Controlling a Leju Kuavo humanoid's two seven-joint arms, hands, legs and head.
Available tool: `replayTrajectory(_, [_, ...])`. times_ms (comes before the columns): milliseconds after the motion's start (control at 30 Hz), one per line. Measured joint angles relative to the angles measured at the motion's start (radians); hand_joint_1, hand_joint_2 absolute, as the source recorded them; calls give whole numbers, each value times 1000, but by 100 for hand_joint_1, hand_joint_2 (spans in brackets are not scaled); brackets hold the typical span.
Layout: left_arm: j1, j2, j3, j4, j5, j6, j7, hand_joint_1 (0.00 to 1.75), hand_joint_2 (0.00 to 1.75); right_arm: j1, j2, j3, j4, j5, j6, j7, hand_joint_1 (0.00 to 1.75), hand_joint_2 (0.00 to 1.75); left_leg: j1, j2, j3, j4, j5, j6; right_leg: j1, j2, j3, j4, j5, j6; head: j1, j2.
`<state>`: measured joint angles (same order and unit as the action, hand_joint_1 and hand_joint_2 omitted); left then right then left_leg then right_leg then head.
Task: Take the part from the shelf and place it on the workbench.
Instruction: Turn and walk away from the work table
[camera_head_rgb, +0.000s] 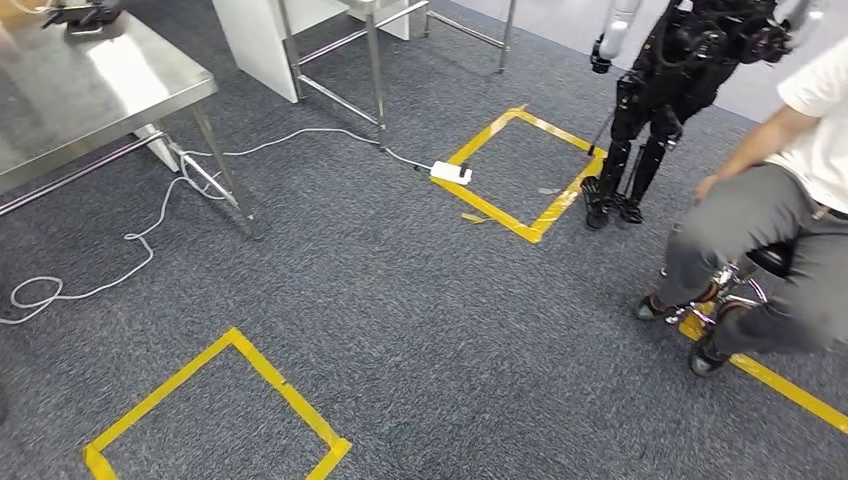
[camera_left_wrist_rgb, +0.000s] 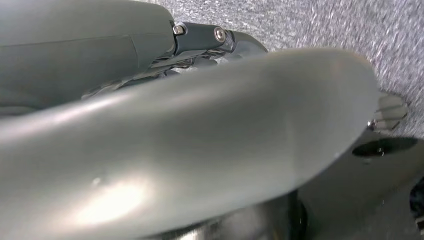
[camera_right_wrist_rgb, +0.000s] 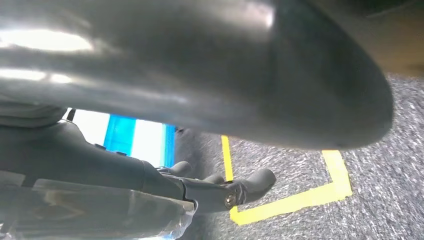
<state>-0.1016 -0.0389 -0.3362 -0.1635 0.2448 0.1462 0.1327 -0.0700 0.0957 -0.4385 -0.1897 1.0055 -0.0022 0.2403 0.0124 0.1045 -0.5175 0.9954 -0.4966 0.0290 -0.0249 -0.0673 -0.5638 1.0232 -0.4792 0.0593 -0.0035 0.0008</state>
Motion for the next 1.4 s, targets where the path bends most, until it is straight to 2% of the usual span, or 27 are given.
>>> replayTrajectory(33, [-1,1,0,0,7,-5,7,0,0,0,2,-2,0,0,2,0,0,0,-2,10,4,1,-2,-7,4,-8,10,-19,5,-7,-1,0])
replayTrajectory(133, [-7,2,1,1,21,-20,31,0,0,5,3,-7,0,3,8,4,0,0,4,28,13,0,-9,-27,6,24,2,-19,10,-30,-5,0])
replayTrajectory(200, [-9,2,1,1,27,-26,42,0,0,8,2,-9,0,4,8,8,0,0,10,-16,-3,44,-47,-38,-2,46,3,-22,16,-46,-9,0])
replayTrajectory(267, [-6,3,2,2,29,-27,47,0,0,8,4,-10,0,5,8,10,0,0,12,-77,-55,160,-117,-39,1,67,1,-21,20,-56,-12,0])
replayTrajectory(333, [-2,3,2,3,30,-28,51,0,0,8,6,-12,0,5,8,11,0,0,11,-100,-109,270,-154,-34,9,95,-2,-20,22,-62,-12,0])
replayTrajectory(367, [0,3,2,3,31,-29,53,0,0,9,6,-12,0,5,8,11,0,0,11,-105,-119,285,-147,-31,11,110,-2,-20,23,-63,-12,0])
replayTrajectory(400, [1,3,2,3,32,-31,54,0,0,10,6,-12,0,6,9,12,0,0,10,-110,-107,253,-116,-26,13,126,-1,-19,23,-63,-12,0])
replayTrajectory(433, [2,4,2,3,33,-34,56,0,0,10,6,-13,0,7,9,12,0,0,10,-120,-80,190,-75,-20,14,140,0,-18,24,-63,-12,0])
replayTrajectory(500, [1,6,2,4,35,-39,61,0,0,10,8,-13,0,9,11,14,0,0,9,-166,-24,64,-19,-9,18,166,-1,-16,25,-59,-11,0])
replayTrajectory(567, [-1,9,2,5,38,-43,73,0,0,9,10,-14,0,10,13,15,0,0,5,-188,-7,23,-13,-4,18,185,-9,-15,30,-51,-12,0])
replayTrajectory(633, [-3,8,2,5,49,-45,97,0,0,11,11,-15,0,12,15,18,0,0,2,-164,-5,14,-6,3,16,202,-19,-18,37,-39,-14,0])
replayTrajectory(700, [-2,7,3,5,63,-47,126,0,0,12,11,-18,0,16,16,20,0,0,4,-136,-2,1,5,14,17,168,-43,14,22,-36,-12,0])
replayTrajectory(767, [2,7,8,5,76,-49,145,0,0,11,11,-22,0,20,17,21,0,0,2,-105,-3,-6,9,21,16,107,-100,124,-32,-41,-8,0])
replayTrajectory(833, [9,6,14,5,82,-53,153,0,0,9,11,-26,0,23,20,21,0,0,-1,-70,-5,-5,9,22,10,84,-159,247,-79,-37,-6,0])
replayTrajectory(867, [11,6,16,5,83,-55,155,0,0,10,10,-28,0,24,22,22,0,0,-1,-54,-6,-5,8,21,7,80,-166,269,-83,-29,-5,0])
replayTrajectory(900, [12,6,17,5,84,-56,156,0,0,11,10,-29,0,25,24,22,0,0,-1,-40,-6,-5,8,20,3,75,-152,252,-73,-19,-4,0])
replayTrajectory(933, [12,5,18,5,86,-57,156,0,0,11,8,-31,0,25,26,23,0,0,-1,-28,-5,-5,6,18,-2,64,-117,194,-52,-7,-4,0])
replayTrajectory(967, [12,5,19,5,89,-59,157,0,0,12,8,-33,0,26,27,23,0,0,-2,-16,-1,-4,4,13,-6,36,-71,118,-31,1,-2,0])
replayTrajectory(1033, [13,6,20,5,95,-61,164,0,0,9,7,-36,0,28,26,25,0,0,-7,5,7,-2,-5,-1,-5,-13,-3,6,0,1,-4,0])
replayTrajectory(1067, [13,7,21,5,98,-61,171,0,0,8,8,-37,0,29,26,25,0,0,-9,16,12,-1,-9,-8,-2,-24,6,-13,5,-6,-5,0])
replayTrajectory(1133, [10,7,25,5,107,-59,183,0,0,8,8,-39,0,30,27,24,0,0,-6,36,21,-2,-14,-21,3,1,1,-14,7,-22,-10,0])
replayTrajectory(1167, [8,6,26,4,109,-59,186,0,0,9,8,-40,0,30,27,24,0,0,-1,26,22,3,-22,-28,1,13,1,-15,9,-30,-11,0])
replayTrajectory(1233, [9,6,27,4,116,-60,192,0,0,9,8,-42,0,30,27,24,0,0,7,-33,1,62,-67,-38,-4,38,4,-19,15,-47,-14,0])
replayTrajectory(1300, [12,6,33,4,131,-74,211,0,0,8,8,-43,0,34,27,24,0,0,9,-92,-61,195,-141,-38,-1,65,2,-19,19,-58,-15,0])
replayTrajectory(1333, [13,6,39,5,140,-85,225,0,0,8,8,-43,0,37,28,25,0,0,9,-102,-93,259,-166,-38,3,81,1,-18,20,-60,-15,0])
replayTrajectory(1367, [14,6,44,5,148,-98,242,0,0,9,8,-43,0,40,29,26,0,0,9,-106,-114,295,-170,-36,6,97,1,-18,21,-61,-14,0])
replayTrajectory(1400, [15,6,48,5,156,-107,259,0,0,10,8,-43,0,43,32,26,0,0,10,-108,-117,292,-152,-34,8,112,2,-18,21,-61,-14,0])
